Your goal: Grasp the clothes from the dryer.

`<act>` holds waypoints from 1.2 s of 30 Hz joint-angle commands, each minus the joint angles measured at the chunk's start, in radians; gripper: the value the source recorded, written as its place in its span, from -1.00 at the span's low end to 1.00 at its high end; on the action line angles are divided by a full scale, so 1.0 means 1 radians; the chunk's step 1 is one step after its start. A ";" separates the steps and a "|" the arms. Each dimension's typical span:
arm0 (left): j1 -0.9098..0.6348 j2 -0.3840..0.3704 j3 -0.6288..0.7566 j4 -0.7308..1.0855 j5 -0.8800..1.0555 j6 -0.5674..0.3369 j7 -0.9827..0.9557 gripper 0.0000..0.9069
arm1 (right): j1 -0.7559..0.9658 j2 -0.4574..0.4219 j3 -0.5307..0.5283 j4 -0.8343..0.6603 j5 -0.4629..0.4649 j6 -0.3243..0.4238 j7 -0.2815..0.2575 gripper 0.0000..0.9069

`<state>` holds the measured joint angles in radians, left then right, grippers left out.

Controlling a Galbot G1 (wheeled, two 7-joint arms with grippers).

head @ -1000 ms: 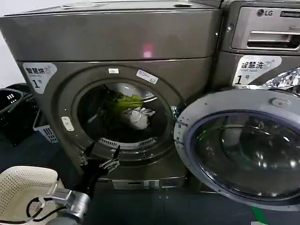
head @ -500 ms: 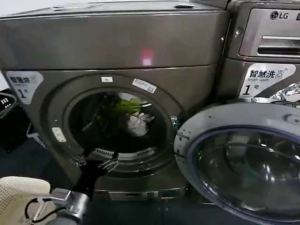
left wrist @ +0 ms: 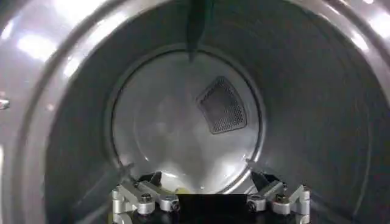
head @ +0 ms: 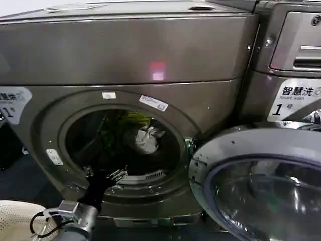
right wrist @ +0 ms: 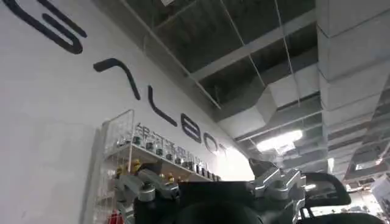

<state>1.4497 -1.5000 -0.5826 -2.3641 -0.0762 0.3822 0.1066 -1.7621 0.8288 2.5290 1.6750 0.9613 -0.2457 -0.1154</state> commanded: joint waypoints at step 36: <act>-1.148 0.177 0.398 1.318 0.272 -0.026 0.433 1.00 | -0.020 0.009 0.053 0.001 -0.090 -0.029 0.006 1.00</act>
<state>0.5881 -1.3808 -0.3682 -1.4130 -0.0116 0.3833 0.2587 -1.7852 0.8367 2.5855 1.6846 0.8729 -0.2765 -0.1105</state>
